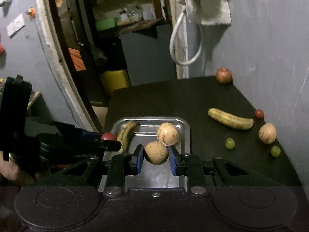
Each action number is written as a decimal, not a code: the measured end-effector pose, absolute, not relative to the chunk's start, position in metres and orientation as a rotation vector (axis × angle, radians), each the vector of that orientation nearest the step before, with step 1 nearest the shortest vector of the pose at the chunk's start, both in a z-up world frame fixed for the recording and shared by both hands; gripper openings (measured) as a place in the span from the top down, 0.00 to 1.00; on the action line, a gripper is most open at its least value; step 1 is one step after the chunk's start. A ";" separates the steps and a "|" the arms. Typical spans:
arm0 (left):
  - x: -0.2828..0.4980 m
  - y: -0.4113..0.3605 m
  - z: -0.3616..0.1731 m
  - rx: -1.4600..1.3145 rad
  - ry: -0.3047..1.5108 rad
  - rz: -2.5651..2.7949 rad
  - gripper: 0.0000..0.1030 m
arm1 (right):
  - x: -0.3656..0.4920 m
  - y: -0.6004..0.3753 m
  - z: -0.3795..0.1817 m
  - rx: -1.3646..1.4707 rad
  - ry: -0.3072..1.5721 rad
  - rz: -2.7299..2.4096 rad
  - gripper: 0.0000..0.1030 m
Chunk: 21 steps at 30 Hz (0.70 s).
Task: Organize fruits
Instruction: 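Lower the tomato into the tray with the left tool while the right tool lowers the brown fruit there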
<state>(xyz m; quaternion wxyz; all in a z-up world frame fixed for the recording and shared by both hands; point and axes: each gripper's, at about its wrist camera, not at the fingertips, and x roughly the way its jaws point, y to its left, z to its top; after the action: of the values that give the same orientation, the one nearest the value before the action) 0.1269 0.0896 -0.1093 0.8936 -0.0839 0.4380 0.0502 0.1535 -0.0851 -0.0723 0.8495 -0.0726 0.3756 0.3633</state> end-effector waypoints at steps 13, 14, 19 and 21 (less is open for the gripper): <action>0.199 0.117 -0.161 -0.124 0.999 -0.031 0.68 | 0.192 -0.038 -0.148 -0.187 0.914 0.697 0.71; 0.201 0.117 -0.163 -0.120 1.003 -0.037 0.68 | 0.194 -0.035 -0.152 -0.190 0.921 0.696 0.71; 0.205 0.117 -0.171 -0.107 1.016 -0.049 0.68 | 0.199 -0.029 -0.165 -0.204 0.933 0.697 0.71; 0.204 0.117 -0.173 -0.111 1.023 -0.052 0.68 | 0.199 -0.026 -0.167 -0.214 0.934 0.701 0.71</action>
<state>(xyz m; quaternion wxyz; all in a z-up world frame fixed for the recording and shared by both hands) 0.2041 0.1172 -0.1733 0.8703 -0.0529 0.4891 -0.0247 0.1985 -0.0265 -0.1673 0.8289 -0.1007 0.4401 0.3305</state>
